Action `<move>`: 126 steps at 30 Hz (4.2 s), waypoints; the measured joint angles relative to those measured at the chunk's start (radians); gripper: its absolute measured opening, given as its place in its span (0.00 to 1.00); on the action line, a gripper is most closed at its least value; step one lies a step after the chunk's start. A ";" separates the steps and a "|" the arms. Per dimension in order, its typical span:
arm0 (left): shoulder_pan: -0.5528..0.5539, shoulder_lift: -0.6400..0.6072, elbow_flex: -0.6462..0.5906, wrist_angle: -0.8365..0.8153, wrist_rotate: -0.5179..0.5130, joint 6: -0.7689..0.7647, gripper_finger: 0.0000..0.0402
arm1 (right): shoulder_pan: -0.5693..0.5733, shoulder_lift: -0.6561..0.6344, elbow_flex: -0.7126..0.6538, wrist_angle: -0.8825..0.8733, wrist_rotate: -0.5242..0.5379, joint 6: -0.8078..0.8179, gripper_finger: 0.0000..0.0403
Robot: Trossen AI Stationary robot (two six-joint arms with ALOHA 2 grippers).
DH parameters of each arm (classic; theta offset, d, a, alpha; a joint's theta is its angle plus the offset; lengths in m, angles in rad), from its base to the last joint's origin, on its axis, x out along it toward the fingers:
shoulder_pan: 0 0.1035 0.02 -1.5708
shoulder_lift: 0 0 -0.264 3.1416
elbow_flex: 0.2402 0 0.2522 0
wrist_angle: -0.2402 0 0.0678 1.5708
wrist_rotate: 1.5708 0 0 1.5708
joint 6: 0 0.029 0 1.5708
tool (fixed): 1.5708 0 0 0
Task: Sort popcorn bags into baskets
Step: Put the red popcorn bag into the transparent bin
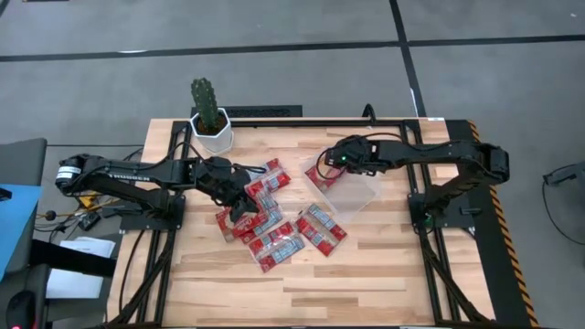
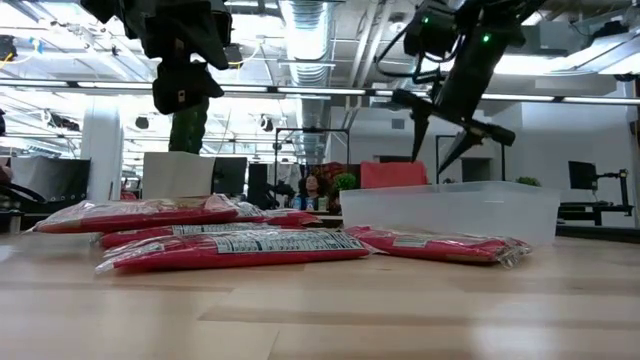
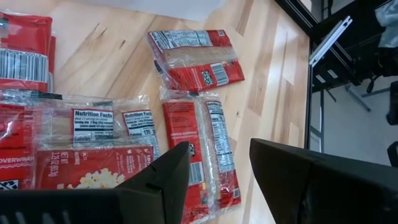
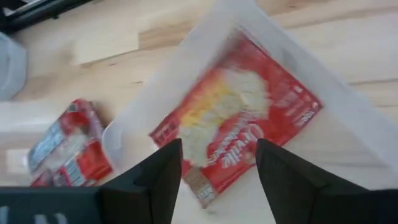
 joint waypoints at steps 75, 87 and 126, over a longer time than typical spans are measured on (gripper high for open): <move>0.000 0.609 0.149 0.552 0.152 -0.059 0.39 | 0.850 0.210 0.004 0.001 0.125 0.895 0.71; -0.006 0.609 0.149 0.515 -0.031 0.104 0.39 | 0.859 0.293 0.002 0.138 0.104 0.905 0.71; -0.004 0.821 0.308 0.339 -0.077 0.152 0.41 | 0.757 0.395 0.007 0.164 0.078 0.895 0.71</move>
